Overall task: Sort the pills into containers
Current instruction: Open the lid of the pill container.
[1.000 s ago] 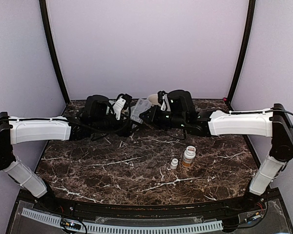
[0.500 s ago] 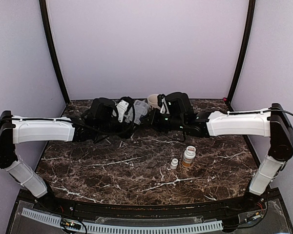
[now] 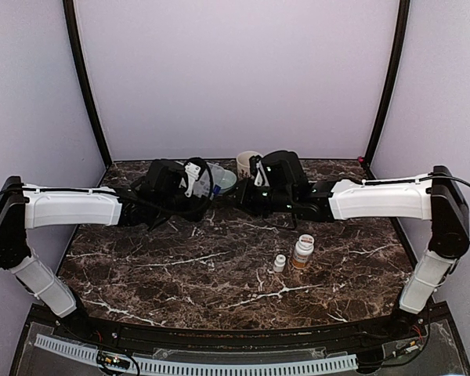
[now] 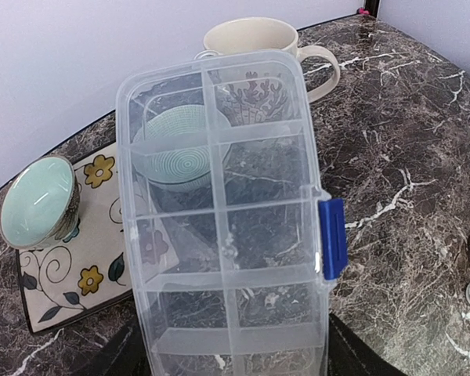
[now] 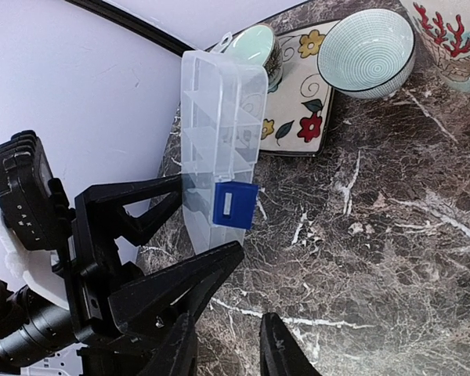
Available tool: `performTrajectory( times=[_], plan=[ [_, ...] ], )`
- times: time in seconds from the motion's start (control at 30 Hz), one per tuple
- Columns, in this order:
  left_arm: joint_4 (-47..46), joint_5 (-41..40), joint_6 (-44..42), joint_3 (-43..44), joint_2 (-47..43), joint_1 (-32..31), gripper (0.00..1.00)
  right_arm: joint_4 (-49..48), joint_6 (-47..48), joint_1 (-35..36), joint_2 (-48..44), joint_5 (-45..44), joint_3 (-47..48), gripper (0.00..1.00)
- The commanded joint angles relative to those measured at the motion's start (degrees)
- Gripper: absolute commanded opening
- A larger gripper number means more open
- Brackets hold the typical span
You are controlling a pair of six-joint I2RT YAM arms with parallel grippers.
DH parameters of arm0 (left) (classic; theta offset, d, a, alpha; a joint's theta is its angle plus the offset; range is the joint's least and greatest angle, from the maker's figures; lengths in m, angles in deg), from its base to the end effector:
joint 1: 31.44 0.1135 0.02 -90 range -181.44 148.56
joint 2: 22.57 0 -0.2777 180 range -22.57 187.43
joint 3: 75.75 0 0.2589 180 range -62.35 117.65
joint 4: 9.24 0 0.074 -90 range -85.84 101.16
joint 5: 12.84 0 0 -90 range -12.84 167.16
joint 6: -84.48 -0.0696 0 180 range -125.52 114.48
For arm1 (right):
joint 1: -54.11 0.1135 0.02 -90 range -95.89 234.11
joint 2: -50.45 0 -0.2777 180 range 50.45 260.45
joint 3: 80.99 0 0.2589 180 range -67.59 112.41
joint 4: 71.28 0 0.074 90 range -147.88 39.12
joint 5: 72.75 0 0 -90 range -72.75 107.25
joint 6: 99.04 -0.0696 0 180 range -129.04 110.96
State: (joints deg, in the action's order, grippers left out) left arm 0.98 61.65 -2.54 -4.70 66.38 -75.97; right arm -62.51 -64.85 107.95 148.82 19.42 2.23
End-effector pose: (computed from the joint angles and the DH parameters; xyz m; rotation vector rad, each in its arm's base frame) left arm 0.2880 -0.2572 0.2451 0.5689 1.9701 -0.2388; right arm 0.2584 0.3580 0.2624 0.0108 2.2238 1.2064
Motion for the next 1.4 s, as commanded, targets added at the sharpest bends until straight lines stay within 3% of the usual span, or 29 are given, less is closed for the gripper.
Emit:
performTrajectory(
  times=[0.0,0.17,0.3,0.63,0.9,1.37],
  plan=[
    [0.7,1.2,0.1,0.6,-1.2,-0.1,0.14,-2.3,0.8,0.4,0.0,-1.2,-0.3,0.32],
    [1.8,6.8,0.2,0.5,-2.0,0.1,0.14,-2.5,3.6,0.0,-0.5,-3.0,-1.4,0.44],
    [2.5,14.2,1.6,0.4,-3.0,1.5,0.14,-2.0,5.1,-0.3,-0.3,-3.7,-1.7,0.48],
    [3.5,25.1,3.8,0.2,-5.0,5.5,0.14,-4.0,5.5,-1.0,-3.7,-5.9,-7.7,0.48],
    [4.6,32.1,3.7,1.1,-3.8,5.9,0.14,-7.0,5.6,-1.2,-1.5,-4.1,-6.9,0.47],
    [5.4,35.3,4.1,2.2,-1.4,5.8,0.14,-10.7,5.4,-1.8,0.0,-0.8,-6.2,0.47]
  ],
)
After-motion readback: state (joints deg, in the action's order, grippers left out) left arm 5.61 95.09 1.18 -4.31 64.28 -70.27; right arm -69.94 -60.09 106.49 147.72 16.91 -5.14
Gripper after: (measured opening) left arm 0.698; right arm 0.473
